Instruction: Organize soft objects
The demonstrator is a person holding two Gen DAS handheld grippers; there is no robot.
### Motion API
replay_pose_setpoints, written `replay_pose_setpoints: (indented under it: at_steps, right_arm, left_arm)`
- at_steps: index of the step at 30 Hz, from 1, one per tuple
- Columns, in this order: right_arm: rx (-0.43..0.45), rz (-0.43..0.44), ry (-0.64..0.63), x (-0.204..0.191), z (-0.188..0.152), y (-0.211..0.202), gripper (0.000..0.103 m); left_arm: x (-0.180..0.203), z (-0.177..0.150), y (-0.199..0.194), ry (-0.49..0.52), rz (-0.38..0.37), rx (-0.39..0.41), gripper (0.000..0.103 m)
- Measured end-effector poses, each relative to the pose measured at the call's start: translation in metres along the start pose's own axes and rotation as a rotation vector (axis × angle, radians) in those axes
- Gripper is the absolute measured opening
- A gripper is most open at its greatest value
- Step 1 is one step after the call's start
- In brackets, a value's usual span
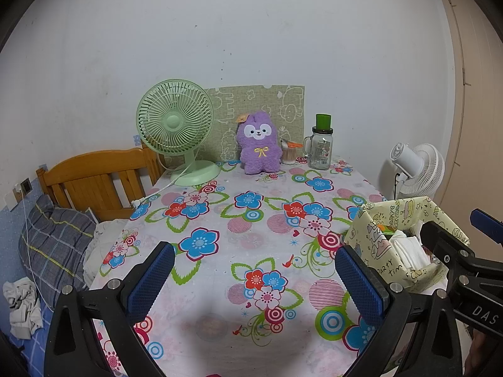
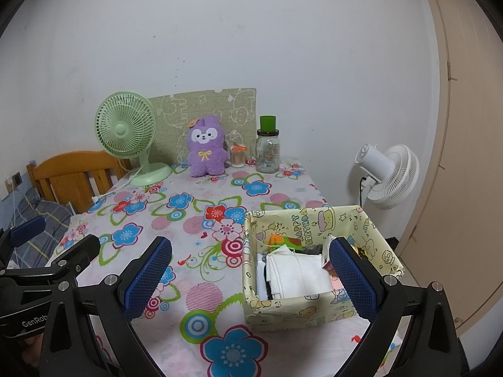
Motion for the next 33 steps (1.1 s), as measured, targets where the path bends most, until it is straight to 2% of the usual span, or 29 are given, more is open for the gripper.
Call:
replay_pose_setpoints:
  at_steps: [33]
  right_arm:
    - [-0.002, -0.013, 0.010, 0.0033, 0.0017, -0.0011, 0.101]
  left_arm:
    - [0.0041, 0.0018, -0.0003, 0.005, -0.001, 0.004, 0.103]
Point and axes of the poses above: each gripper's, at about its wrist camera, not at the fingertips, and y roughly the way its jaws point, x to its right, z to its top, the point moved 6 cm from there along y, roughly the way its jaws point, and after that the axes turned 9 degrees about x, right-handed, at the moved point
